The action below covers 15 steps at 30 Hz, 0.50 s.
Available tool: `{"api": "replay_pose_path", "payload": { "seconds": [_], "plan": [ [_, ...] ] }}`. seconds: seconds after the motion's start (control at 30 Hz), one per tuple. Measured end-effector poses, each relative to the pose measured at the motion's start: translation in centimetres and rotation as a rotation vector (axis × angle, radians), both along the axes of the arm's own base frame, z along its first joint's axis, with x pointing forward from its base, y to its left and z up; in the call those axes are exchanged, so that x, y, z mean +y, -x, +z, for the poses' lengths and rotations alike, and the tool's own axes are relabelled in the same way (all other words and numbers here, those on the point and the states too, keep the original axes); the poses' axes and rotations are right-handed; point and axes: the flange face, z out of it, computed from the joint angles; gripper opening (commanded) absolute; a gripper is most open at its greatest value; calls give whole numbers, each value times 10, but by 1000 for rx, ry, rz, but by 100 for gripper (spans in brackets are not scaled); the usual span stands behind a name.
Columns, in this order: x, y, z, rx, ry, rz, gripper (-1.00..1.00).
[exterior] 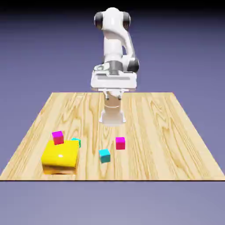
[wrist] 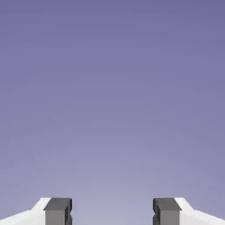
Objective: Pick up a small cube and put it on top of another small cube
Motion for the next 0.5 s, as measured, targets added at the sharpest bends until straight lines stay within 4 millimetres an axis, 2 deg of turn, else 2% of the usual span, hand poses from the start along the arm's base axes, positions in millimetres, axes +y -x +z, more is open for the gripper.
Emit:
{"api": "replay_pose_path", "payload": {
  "seconds": [0.07,0.17,0.33,0.37,0.4,0.5],
  "plan": [
    [9,5,-49,149,-4,5,0],
    [21,23,-118,372,-3,8,0],
    [34,80,-219,743,18,6,0],
    [36,91,-232,798,23,5,0],
    [36,91,-232,798,23,5,0],
    [36,90,-254,798,22,3,0]
  ]
}}
